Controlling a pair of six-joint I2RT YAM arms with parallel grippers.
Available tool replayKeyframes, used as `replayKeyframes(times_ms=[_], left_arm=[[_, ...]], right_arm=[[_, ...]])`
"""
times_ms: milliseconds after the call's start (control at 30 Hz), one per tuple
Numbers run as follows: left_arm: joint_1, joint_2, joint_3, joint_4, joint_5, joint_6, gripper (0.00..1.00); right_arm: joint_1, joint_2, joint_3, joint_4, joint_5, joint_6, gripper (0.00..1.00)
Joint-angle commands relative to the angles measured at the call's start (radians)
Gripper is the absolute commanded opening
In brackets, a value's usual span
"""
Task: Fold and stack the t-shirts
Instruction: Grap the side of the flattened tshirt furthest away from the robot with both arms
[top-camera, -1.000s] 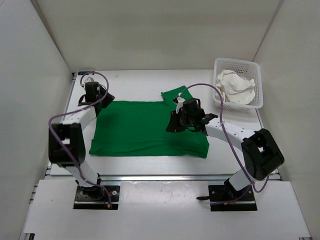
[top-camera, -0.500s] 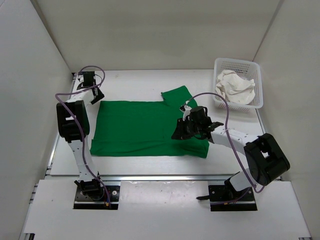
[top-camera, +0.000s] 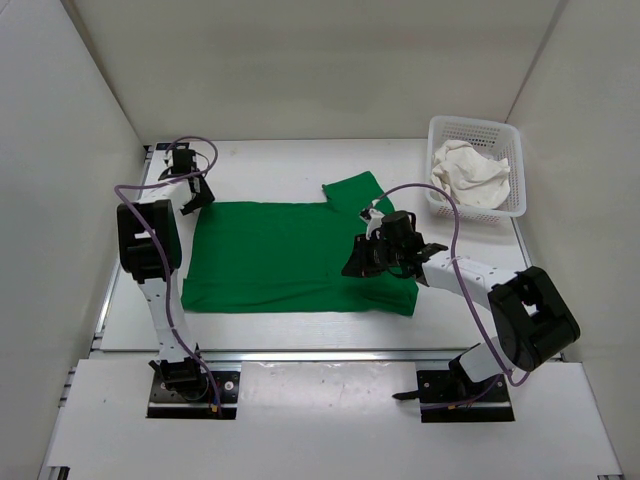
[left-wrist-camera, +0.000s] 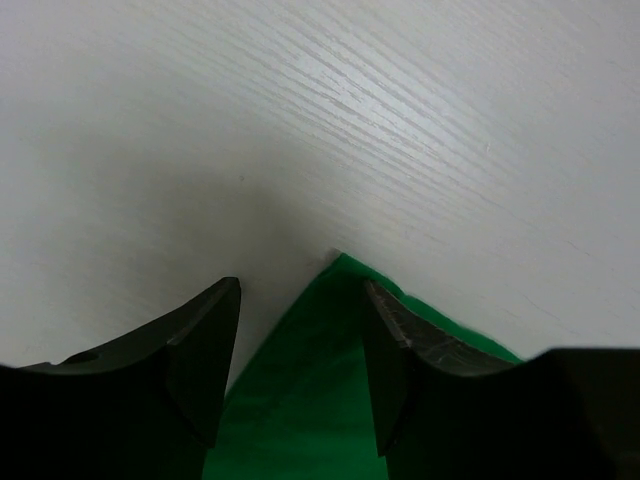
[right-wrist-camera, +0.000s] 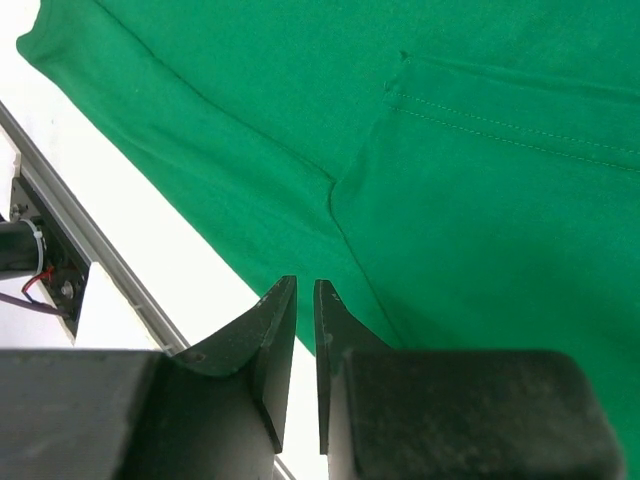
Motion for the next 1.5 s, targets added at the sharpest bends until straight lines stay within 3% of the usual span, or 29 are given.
replayKeyframes(times_ms=[0,67,100,200,300,433,500,600,833,933,1067,1300,1467], left_arm=[[-0.004,-0.022,0.01,0.007,0.001,-0.001,0.62],[-0.007,-0.039,-0.005,0.044,0.012,-0.01,0.61],[-0.006,-0.041,-0.002,0.05,0.024,-0.013,0.53],[-0.004,0.0,0.065,-0.015,0.003,-0.002,0.46],[-0.019,0.05,0.128,-0.06,-0.011,0.019,0.48],[-0.022,0.047,0.097,-0.042,-0.013,0.041,0.56],[-0.021,0.048,0.099,-0.037,-0.008,0.045,0.55],[-0.019,0.053,0.099,-0.045,-0.005,0.051,0.42],[-0.027,0.05,0.085,-0.045,-0.029,0.061,0.23],[-0.03,0.03,0.084,-0.046,-0.031,0.05,0.14],[-0.039,-0.021,0.056,-0.016,-0.06,0.039,0.0],[-0.05,-0.119,-0.035,0.046,-0.011,0.002,0.0],[-0.062,-0.134,-0.053,0.061,0.0,0.001,0.0]], right_arm=[[0.005,0.007,0.036,0.054,-0.009,-0.003,0.11],[0.014,0.015,0.034,0.052,-0.015,-0.003,0.12],[0.008,0.017,0.032,0.054,-0.009,0.0,0.11],[0.012,0.023,0.037,0.048,-0.017,0.002,0.12],[0.015,0.027,0.048,0.049,-0.014,-0.004,0.11],[0.004,0.032,0.039,0.054,-0.012,0.002,0.11],[0.004,0.038,0.043,0.054,-0.023,-0.001,0.11],[0.004,0.04,0.046,0.057,-0.024,0.007,0.12],[-0.029,0.031,0.075,0.063,-0.018,0.02,0.13],[-0.067,0.07,0.135,0.092,-0.006,0.033,0.17],[-0.126,0.24,0.358,0.026,0.112,-0.022,0.25],[-0.238,0.631,0.852,-0.179,0.307,-0.12,0.32],[-0.255,0.889,1.251,-0.46,0.482,-0.21,0.35]])
